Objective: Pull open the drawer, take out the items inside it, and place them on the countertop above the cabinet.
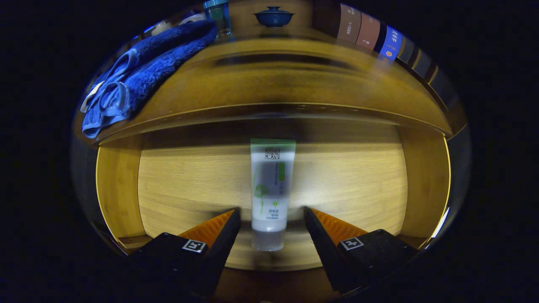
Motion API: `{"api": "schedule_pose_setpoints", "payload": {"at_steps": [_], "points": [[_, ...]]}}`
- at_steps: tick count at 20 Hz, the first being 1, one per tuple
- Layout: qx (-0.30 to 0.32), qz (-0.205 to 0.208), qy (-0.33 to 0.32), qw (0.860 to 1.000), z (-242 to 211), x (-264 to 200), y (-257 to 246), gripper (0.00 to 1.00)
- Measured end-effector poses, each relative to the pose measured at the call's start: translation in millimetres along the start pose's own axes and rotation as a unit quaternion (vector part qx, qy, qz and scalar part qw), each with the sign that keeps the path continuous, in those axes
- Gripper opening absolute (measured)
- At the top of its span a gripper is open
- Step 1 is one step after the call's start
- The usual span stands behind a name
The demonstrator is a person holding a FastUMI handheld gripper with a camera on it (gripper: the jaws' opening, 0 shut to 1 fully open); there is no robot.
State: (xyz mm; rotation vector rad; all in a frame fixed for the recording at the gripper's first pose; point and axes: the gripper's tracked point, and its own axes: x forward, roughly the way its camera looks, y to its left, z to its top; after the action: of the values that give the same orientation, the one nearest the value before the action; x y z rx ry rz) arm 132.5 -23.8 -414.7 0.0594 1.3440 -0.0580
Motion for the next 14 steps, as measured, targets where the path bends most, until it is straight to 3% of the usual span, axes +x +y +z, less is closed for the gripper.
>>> {"api": "schedule_pose_setpoints", "payload": {"at_steps": [1, 5, 14], "points": [[0.000, -0.001, 0.008, 1.000, -4, 4, 1, 0.99], [-0.010, -0.005, 0.003, 1.000, -1, 0, -1, 0.49], [-0.007, 0.020, -0.026, 0.999, -7, -28, 2, 0.48]]}}
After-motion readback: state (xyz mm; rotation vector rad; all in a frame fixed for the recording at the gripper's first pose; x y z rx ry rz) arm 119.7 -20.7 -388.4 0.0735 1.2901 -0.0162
